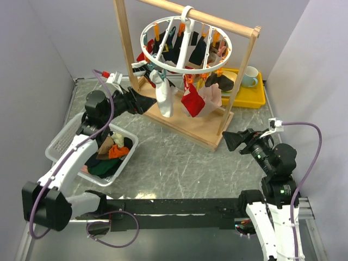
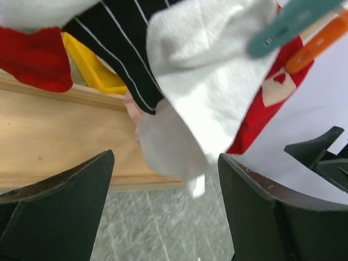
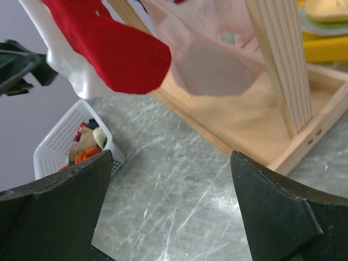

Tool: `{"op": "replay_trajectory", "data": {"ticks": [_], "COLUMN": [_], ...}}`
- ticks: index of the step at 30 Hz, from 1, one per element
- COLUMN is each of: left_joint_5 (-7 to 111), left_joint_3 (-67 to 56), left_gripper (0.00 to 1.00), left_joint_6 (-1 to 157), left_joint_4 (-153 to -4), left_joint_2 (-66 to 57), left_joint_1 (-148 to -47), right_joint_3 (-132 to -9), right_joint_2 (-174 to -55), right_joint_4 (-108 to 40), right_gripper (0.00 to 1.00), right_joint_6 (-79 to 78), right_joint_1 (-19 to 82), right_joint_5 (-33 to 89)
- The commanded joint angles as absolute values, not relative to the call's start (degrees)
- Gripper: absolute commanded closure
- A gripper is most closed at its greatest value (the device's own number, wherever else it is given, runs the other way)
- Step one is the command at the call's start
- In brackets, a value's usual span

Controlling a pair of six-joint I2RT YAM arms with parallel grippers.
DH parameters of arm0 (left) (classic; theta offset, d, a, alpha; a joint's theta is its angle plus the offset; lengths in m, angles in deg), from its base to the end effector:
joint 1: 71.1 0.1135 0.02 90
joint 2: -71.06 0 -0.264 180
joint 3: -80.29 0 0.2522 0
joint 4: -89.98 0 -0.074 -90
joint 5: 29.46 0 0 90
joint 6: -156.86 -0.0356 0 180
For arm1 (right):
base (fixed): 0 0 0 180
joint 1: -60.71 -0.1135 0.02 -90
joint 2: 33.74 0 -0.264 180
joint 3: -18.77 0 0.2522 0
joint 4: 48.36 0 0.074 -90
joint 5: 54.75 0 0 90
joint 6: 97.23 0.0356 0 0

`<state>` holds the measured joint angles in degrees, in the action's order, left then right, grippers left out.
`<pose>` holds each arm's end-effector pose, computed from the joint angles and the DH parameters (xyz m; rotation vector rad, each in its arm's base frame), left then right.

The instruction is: Remove the socks clipped to the hanger

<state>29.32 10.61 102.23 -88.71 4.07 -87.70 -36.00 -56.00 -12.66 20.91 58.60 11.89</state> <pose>0.2565 -0.0957 0.3708 0.1910 1.6545 -1.1208 0.0943 0.0176 0.3431 0.0570 1.6719 0.7328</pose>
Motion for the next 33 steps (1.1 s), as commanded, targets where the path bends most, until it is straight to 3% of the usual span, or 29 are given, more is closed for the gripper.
{"op": "replay_trajectory", "data": {"ticks": [1, 10, 19, 23, 29, 33], "left_joint_5": [26.53, 22.84, 24.77, 23.98, 23.36, 24.15], "left_joint_3": [7.47, 7.21, 7.65, 6.24, 4.40, 3.43], "left_gripper": [0.17, 0.29, 0.31, 0.62, 0.99, 0.99], "left_joint_6": [107.28, 109.84, 108.34, 107.12, 104.83, 102.81], "left_joint_4": [-97.00, -102.80, -102.55, -100.71, -97.11, -93.33], "left_joint_2": [0.40, -1.46, -0.40, -0.66, 0.39, 2.40], "left_joint_1": [-88.50, -90.70, -93.08, -93.43, -93.78, -93.78], "right_joint_3": [-40.86, -41.92, -41.39, -42.44, -44.64, -47.45], "right_joint_2": [-56.94, -58.88, -59.14, -60.28, -61.25, -62.39], "right_joint_4": [-12.28, -11.66, -11.22, -10.26, -9.38, -6.93], "right_gripper": [0.04, 0.04, 0.04, 0.04, 0.05, 0.09], "right_joint_6": [19.31, 19.23, 19.58, 19.05, 17.91, 16.24], "right_joint_1": [58.42, 58.42, 58.42, 58.42, 58.42, 58.34], "right_joint_5": [13.71, 13.71, 12.75, 12.31, 12.04, 12.57]}}
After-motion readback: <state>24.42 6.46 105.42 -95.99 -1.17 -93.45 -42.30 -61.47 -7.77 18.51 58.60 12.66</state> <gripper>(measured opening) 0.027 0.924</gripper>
